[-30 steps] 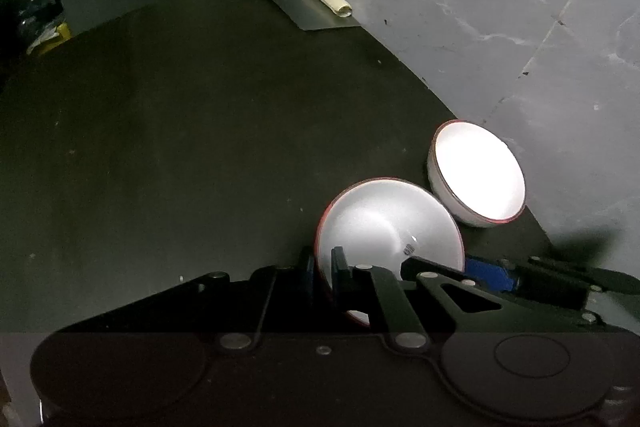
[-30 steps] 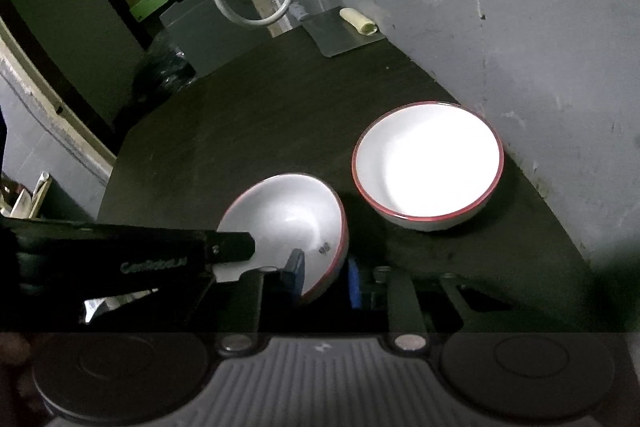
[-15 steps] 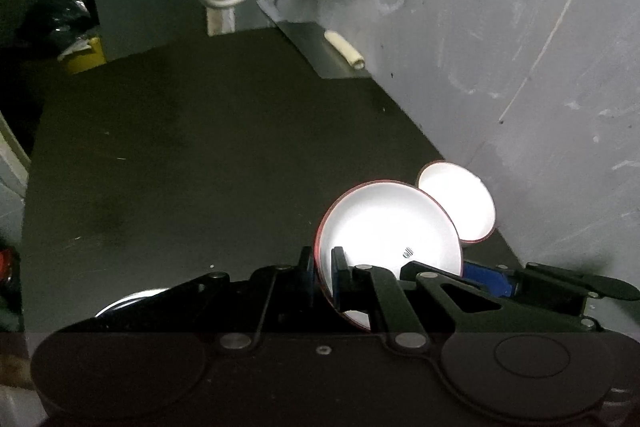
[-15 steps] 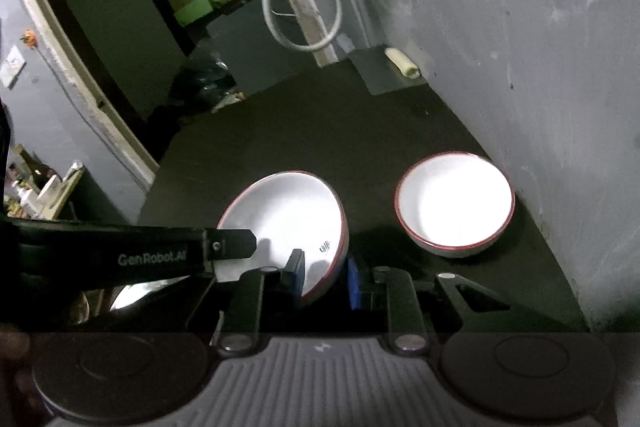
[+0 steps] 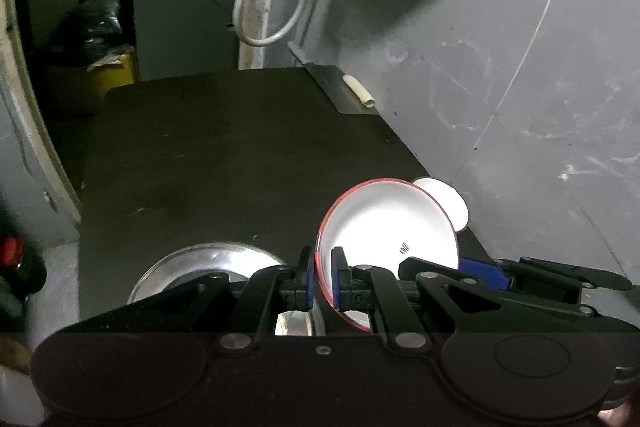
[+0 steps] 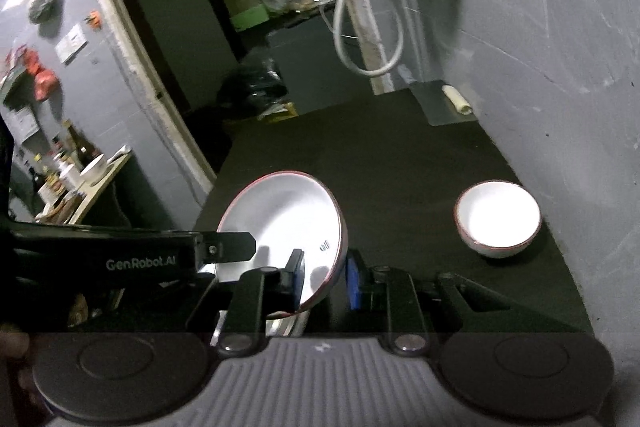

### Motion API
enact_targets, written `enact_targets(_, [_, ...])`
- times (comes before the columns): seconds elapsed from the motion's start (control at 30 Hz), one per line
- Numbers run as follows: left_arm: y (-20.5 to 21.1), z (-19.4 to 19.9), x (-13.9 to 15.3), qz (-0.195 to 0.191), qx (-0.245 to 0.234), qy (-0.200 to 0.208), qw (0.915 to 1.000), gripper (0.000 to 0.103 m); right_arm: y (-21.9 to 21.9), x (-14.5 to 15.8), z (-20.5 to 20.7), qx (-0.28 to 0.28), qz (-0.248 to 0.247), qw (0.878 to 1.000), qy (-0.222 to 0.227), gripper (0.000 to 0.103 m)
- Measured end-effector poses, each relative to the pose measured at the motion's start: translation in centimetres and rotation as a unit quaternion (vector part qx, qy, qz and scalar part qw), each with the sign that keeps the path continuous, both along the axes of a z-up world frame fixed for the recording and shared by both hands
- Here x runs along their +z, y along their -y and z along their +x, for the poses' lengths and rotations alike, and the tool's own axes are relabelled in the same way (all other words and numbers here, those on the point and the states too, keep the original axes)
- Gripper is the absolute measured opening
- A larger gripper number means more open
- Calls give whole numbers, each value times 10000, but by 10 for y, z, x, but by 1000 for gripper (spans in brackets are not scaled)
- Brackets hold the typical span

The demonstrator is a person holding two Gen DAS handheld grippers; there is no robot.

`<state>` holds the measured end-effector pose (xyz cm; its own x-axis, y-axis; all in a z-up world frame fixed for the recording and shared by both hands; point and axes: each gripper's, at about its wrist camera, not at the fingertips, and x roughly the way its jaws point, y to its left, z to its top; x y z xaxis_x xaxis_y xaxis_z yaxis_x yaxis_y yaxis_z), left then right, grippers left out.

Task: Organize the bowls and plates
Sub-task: 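Carry the white bowl with both grippers over the steel bowl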

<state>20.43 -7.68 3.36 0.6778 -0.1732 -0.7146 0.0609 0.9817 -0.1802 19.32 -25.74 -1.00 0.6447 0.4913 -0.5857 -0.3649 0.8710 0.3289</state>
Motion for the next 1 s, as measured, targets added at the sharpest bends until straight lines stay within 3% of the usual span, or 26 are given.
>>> enact_targets(0.53, [-70,-118,-6,-432,605,-82,9972,8,-74,15,-103,942,-505,9943,-41,25])
enact_targets(1.0, [-106,-167,-29,-530,896,-439,9936,8,-119,-1,-141,1430,-826,9847,-559,25])
